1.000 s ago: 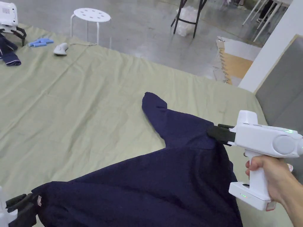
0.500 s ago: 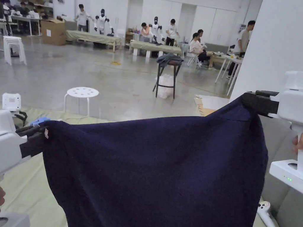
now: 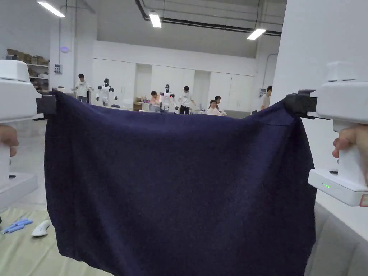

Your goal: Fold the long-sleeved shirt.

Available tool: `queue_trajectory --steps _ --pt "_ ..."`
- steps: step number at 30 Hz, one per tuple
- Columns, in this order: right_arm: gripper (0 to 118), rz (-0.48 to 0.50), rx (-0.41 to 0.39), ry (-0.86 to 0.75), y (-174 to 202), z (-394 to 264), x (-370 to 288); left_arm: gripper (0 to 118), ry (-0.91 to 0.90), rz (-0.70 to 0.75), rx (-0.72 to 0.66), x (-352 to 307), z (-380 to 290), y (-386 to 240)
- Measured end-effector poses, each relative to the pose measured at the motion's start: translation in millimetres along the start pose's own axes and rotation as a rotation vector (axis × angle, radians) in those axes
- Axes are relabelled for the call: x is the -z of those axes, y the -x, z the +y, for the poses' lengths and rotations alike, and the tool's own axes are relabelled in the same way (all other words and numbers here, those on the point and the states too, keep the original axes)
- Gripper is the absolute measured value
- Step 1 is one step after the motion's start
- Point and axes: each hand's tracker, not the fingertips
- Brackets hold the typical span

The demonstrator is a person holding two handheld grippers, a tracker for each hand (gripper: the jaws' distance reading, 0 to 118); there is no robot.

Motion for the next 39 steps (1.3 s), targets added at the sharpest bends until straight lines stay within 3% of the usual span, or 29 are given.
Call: queue_trajectory --steps 12,24,29,35,39 --pt "0 -0.068 0.002 -0.059 21.9 32.0 74.2 7 0.025 0.062 0.054 77.5 39.8 -11.2" --pt "0 -0.136 -0.021 -0.101 14.0 47.1 189.3 6 -0.004 0.109 0.028 170.7 72.2 9.0" --pt "0 -0.156 -0.084 -0.162 13.7 63.8 202.8 6 -0.040 0.107 0.032 197.5 86.1 6.9" --pt "0 -0.167 -0.069 -0.183 9.4 56.0 209.4 6 -0.040 0.099 0.020 221.5 76.0 3.7" --pt "0 -0.145 -0.085 -0.114 2.6 24.3 213.0 6 0.015 0.089 0.040 231.1 40.7 6.6"
